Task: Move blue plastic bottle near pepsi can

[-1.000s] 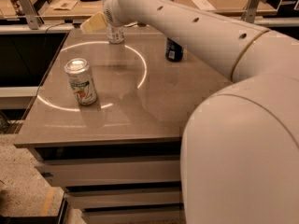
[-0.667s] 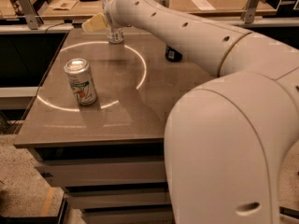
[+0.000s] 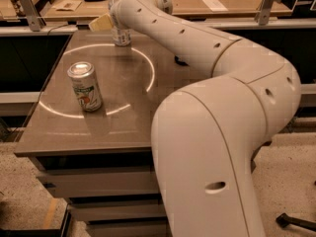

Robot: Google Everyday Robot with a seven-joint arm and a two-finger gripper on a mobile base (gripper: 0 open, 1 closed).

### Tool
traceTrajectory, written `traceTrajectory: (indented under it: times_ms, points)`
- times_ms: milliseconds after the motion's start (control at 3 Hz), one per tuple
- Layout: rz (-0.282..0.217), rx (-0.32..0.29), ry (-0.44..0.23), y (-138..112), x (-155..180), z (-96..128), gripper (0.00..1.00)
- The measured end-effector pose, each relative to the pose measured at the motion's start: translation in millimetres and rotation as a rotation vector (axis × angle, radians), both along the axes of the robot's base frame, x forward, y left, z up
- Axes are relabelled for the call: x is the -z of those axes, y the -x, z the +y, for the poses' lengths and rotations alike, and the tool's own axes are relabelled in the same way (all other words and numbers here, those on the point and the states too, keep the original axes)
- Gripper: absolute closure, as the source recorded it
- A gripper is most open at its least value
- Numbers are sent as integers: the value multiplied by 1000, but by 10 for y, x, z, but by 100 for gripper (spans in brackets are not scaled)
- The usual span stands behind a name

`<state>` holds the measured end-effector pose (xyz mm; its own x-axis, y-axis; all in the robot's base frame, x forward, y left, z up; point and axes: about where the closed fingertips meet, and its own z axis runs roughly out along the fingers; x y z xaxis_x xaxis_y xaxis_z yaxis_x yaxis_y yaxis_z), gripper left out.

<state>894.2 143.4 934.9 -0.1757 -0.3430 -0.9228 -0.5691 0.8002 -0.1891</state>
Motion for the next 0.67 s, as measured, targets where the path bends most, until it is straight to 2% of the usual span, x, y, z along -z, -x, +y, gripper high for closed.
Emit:
traceTrajectory:
  times_ms: [667]
  points:
    - [-24, -37, -6, -113, 108, 273, 0]
